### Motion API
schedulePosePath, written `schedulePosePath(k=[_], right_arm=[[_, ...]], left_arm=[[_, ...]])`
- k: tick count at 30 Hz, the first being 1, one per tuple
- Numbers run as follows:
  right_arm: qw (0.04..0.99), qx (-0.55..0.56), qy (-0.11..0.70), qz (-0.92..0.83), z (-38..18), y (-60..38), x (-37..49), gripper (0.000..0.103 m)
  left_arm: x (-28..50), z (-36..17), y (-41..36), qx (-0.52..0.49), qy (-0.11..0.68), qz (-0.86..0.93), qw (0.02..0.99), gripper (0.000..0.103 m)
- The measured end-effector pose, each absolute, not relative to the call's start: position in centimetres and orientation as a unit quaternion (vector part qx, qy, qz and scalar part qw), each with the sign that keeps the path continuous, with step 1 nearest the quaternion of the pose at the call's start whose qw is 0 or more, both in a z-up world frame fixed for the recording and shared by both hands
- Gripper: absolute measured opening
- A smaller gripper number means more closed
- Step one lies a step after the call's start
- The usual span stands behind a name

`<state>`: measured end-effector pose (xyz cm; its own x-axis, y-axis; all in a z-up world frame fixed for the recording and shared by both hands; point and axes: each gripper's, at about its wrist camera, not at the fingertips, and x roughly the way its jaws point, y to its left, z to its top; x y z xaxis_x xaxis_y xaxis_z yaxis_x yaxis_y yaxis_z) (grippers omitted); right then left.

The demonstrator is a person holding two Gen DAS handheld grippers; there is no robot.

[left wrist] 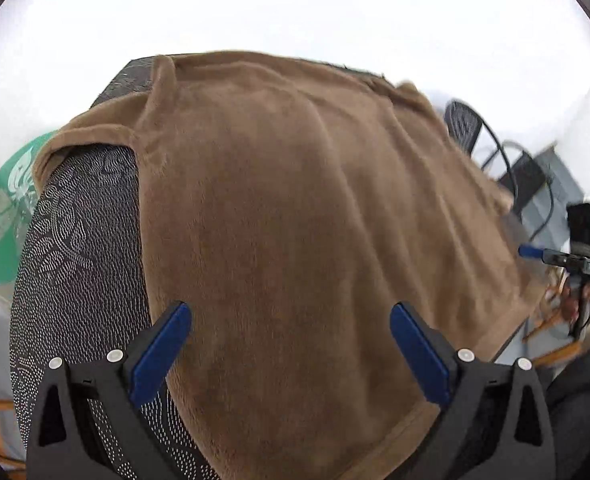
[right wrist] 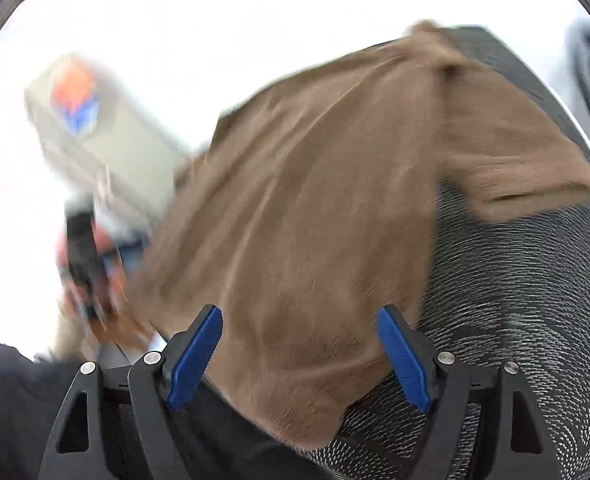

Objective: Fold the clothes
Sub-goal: 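Press the folded blanket flat with both grippers open, then grasp the blanket's sleeve end with the right gripper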

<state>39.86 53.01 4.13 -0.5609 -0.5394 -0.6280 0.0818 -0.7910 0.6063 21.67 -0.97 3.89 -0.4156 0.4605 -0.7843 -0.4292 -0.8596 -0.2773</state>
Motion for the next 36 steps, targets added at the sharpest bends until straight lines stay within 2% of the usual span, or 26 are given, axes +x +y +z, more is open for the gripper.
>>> schedulePosePath(k=[6, 10, 12, 14, 19, 22, 27, 28, 31, 36], right_arm=[[0.129, 0.366, -0.376, -0.841, 5.1, 60.4, 39.3, 0.082], [0.104, 0.365, -0.448, -0.810, 3.3, 63.5, 38.3, 0.081], [0.093, 0.369, -0.471, -0.796, 2.2, 64.4, 37.9, 0.077], [0.080, 0.369, -0.484, -0.789, 1.5, 65.3, 37.9, 0.066], [0.052, 0.363, -0.498, -0.786, 0.9, 66.3, 37.4, 0.059], [0.048, 0.364, -0.491, -0.790, 0.9, 65.9, 36.8, 0.049], [0.000, 0.386, -0.432, -0.815, 0.8, 64.7, 35.1, 0.032], [-0.011, 0.390, -0.422, -0.818, 0.8, 64.5, 34.9, 0.021], [-0.037, 0.383, -0.413, -0.826, 1.3, 64.8, 35.0, 0.009], [-0.080, 0.303, -0.398, -0.862, 7.1, 67.7, 37.0, 0.008]], left_arm=[[19.3, 5.3, -0.3, -0.469, -0.050, 0.843, 0.258, 0.101], [18.1, 5.5, 0.1, -0.473, -0.056, 0.842, 0.252, 0.101], [17.6, 5.6, 0.4, -0.473, -0.058, 0.843, 0.250, 0.101], [17.2, 5.7, 0.4, -0.474, -0.057, 0.844, 0.245, 0.101], [16.3, 5.2, 0.2, -0.486, -0.070, 0.839, 0.236, 0.101], [15.6, 4.7, 0.1, -0.494, -0.081, 0.834, 0.233, 0.101], [14.6, 4.1, 0.8, -0.503, -0.090, 0.827, 0.235, 0.101], [14.4, 4.0, 1.0, -0.505, -0.090, 0.825, 0.237, 0.101], [13.7, 3.8, 1.8, -0.509, -0.088, 0.821, 0.243, 0.101], [12.7, 3.6, 2.6, -0.512, -0.087, 0.818, 0.245, 0.101]])
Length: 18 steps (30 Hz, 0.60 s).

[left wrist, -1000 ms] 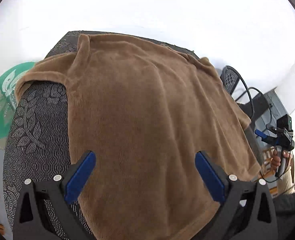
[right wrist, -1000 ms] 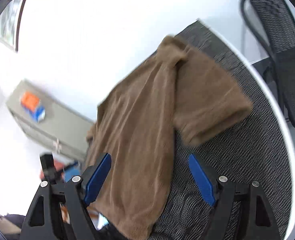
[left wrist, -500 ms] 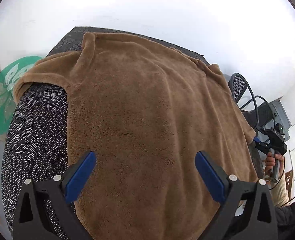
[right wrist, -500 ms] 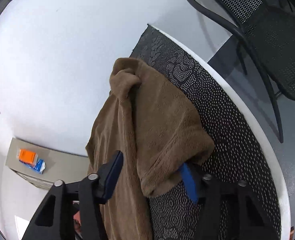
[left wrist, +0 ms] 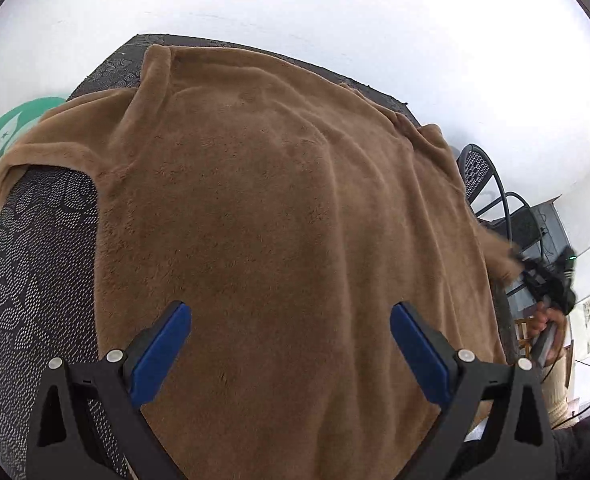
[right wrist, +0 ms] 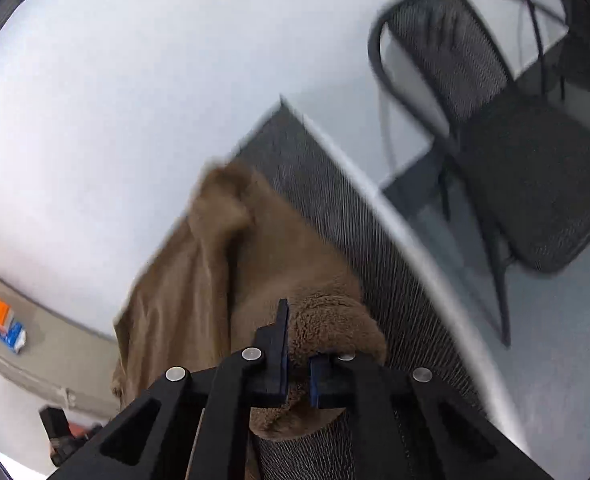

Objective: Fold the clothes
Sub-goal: 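Grasp the blanket's sleeve end with the right gripper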

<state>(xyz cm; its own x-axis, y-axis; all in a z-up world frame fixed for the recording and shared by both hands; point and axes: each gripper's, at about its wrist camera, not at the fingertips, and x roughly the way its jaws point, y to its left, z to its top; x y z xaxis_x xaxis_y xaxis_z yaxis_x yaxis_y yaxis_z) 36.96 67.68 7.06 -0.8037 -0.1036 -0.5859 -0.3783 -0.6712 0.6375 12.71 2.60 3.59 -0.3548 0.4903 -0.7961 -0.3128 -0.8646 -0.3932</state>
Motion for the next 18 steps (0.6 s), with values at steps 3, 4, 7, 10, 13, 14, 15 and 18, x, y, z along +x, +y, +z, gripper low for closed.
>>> schedulePosePath(k=[3, 4, 7, 10, 13, 14, 15, 18], right_arm=[[0.117, -0.242, 0.372, 0.889, 11.9, 70.0, 37.0, 0.007], [0.138, -0.219, 0.353, 0.899, 13.6, 70.7, 37.1, 0.007], [0.196, -0.161, 0.312, 0.916, 17.9, 72.8, 37.9, 0.007], [0.232, -0.129, 0.294, 0.918, 20.3, 74.3, 38.6, 0.008], [0.259, -0.113, 0.278, 0.918, 21.7, 75.4, 39.0, 0.008], [0.269, -0.108, 0.273, 0.917, 22.1, 75.8, 39.2, 0.007], [0.273, -0.115, 0.268, 0.917, 21.9, 75.9, 38.9, 0.008], [0.278, -0.151, 0.254, 0.914, 20.3, 75.8, 37.7, 0.008]], left_arm=[[12.5, 3.3, 2.6, -0.516, -0.090, 0.817, 0.243, 0.101], [12.4, 3.2, 2.7, -0.517, -0.092, 0.815, 0.243, 0.101], [12.4, 2.8, 2.4, -0.523, -0.099, 0.812, 0.240, 0.101], [12.5, 2.4, 2.1, -0.529, -0.105, 0.809, 0.234, 0.101], [12.6, 2.0, 1.8, -0.533, -0.110, 0.806, 0.231, 0.101], [12.6, 2.0, 1.7, -0.534, -0.111, 0.806, 0.230, 0.101], [12.7, 1.9, 1.6, -0.535, -0.112, 0.805, 0.230, 0.101], [12.7, 1.8, 1.5, -0.537, -0.115, 0.803, 0.231, 0.101]])
